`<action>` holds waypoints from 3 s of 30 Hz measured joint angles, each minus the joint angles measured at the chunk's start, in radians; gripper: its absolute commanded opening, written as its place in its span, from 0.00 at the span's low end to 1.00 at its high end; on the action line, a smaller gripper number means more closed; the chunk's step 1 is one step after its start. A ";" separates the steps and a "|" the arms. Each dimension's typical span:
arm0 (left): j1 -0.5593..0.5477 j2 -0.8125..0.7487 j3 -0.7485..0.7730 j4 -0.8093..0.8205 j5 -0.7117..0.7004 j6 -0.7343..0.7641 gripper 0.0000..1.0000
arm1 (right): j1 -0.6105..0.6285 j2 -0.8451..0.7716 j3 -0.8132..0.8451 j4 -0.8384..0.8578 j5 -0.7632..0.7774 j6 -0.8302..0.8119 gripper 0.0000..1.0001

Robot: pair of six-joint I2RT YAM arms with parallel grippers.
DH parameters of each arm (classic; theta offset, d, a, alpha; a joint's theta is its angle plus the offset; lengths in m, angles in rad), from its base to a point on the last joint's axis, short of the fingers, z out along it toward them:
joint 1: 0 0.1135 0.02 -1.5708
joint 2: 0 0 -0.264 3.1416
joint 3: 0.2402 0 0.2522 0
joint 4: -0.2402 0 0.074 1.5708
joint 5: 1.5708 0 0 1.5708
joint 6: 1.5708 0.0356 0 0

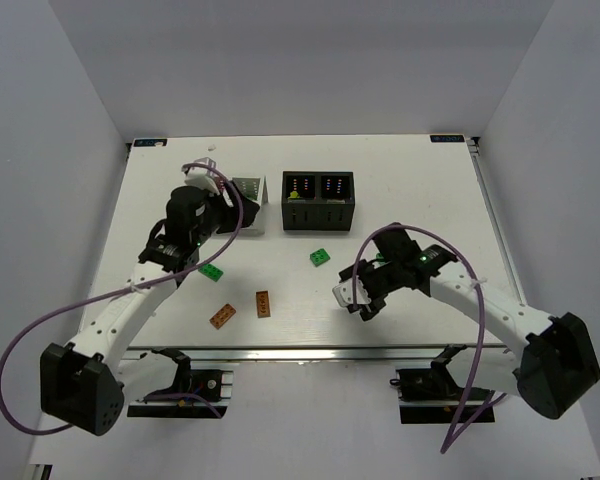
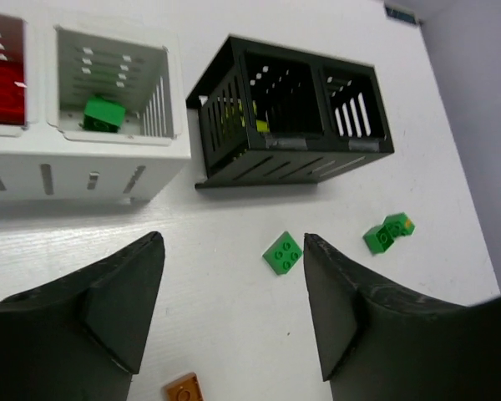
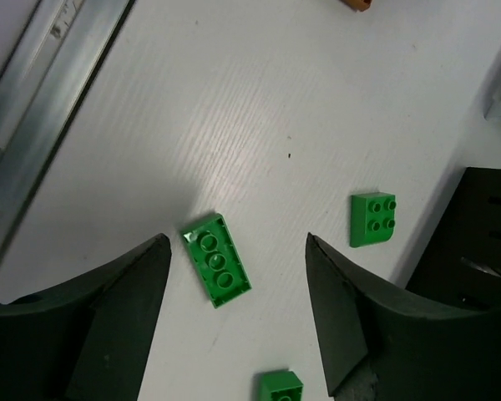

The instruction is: Sort the legos into containers by color

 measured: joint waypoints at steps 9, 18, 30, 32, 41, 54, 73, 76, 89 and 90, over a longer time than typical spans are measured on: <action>0.031 -0.137 -0.024 0.070 -0.033 -0.018 0.81 | 0.120 0.291 0.102 -0.027 0.232 -0.039 0.74; 0.043 -0.143 -0.035 0.103 -0.003 -0.033 0.81 | 0.160 0.398 0.104 -0.024 0.353 0.005 0.76; 0.043 -0.134 -0.047 0.114 0.023 -0.034 0.82 | 0.124 0.407 0.100 0.034 0.420 0.030 0.75; 0.043 -0.130 -0.048 0.114 0.026 -0.034 0.82 | 0.112 0.409 0.100 0.042 0.422 0.030 0.73; 0.043 -0.128 -0.048 0.122 0.054 -0.034 0.81 | 0.089 0.427 0.110 0.048 0.411 0.028 0.65; 0.043 -0.124 -0.050 0.163 0.125 -0.055 0.82 | 0.063 0.452 0.127 0.034 0.341 0.066 0.08; -0.047 0.093 -0.116 0.362 0.470 -0.202 0.83 | 0.034 0.040 0.074 0.457 0.228 0.702 0.00; -0.065 0.116 -0.126 0.397 0.510 -0.222 0.83 | 0.034 0.041 0.043 0.527 0.236 0.783 0.00; -0.158 0.188 -0.127 0.442 0.568 -0.232 0.74 | 0.138 0.004 -0.032 0.756 0.341 0.903 0.00; -0.160 0.195 -0.127 0.442 0.568 -0.232 0.68 | 0.150 0.005 -0.039 0.765 0.363 0.904 0.00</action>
